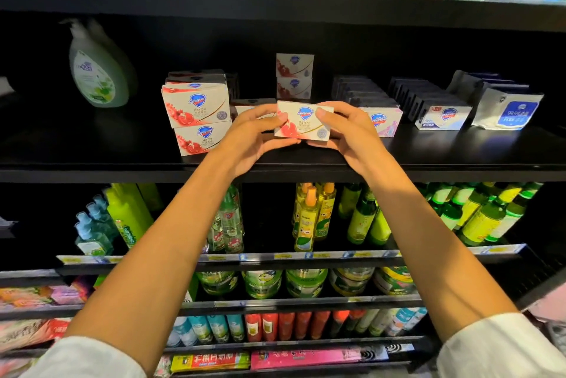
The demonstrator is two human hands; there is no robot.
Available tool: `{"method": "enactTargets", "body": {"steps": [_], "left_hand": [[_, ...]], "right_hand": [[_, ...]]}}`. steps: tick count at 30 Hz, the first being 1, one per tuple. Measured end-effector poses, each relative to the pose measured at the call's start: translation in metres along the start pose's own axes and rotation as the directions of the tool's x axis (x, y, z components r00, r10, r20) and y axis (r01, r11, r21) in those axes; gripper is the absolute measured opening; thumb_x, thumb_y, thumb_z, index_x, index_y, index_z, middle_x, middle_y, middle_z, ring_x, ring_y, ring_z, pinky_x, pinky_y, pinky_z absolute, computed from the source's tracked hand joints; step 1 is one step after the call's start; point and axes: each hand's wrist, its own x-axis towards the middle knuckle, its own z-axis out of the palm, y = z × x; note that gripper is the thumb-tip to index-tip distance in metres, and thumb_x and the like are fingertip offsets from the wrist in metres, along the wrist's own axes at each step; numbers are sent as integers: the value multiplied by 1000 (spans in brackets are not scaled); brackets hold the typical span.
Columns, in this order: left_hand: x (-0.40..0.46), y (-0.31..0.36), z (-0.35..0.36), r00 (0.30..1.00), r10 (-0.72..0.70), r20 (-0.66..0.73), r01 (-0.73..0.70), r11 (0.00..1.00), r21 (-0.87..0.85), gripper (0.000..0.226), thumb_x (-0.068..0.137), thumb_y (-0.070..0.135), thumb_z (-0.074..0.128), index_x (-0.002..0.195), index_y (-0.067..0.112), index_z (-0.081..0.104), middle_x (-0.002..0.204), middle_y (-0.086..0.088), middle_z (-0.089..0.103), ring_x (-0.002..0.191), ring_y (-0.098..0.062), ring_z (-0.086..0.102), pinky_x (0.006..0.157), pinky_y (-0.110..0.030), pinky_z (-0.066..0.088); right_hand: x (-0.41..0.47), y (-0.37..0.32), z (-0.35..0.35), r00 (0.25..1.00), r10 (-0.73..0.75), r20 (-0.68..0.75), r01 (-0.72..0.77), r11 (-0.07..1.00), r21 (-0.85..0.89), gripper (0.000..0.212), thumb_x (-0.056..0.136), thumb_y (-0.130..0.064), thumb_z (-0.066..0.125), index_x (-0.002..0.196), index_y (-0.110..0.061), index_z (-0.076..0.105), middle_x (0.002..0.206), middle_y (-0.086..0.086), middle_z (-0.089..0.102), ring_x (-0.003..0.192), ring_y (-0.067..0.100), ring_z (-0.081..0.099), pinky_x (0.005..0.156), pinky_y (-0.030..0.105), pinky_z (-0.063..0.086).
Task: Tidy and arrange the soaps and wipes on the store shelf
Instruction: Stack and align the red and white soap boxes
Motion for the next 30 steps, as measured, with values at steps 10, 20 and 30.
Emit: {"method": "enactTargets", "body": {"steps": [10,20,30], "left_hand": [[0,-1,-5,998,32,61,-34,999,35,46,94,-7,64,139,5,57,130,-18,70,120,-34,69,99,-51,58],[2,-2,-2,998,63,5,-63,998,15,25,96,11,70,119,5,66,127,-15,71,119,-30,69,97,-45,59],[2,-5,-6,991,134,13,-134,990,53,29,92,1,71,121,4,68,130,-18,67,127,-30,64,100,-44,58]], "right_hand": [[-2,-5,5,998,47,-42,-44,997,69,27,102,-33,65,118,-11,66,111,8,79,107,25,76,98,52,58],[-4,-1,-1,1000,-15,-10,16,999,49,31,99,-20,70,124,-2,66,120,13,75,116,27,72,97,53,59],[-4,-5,3,998,42,46,-46,996,78,37,103,-31,64,132,-9,62,122,16,74,110,35,73,101,57,55]]}}
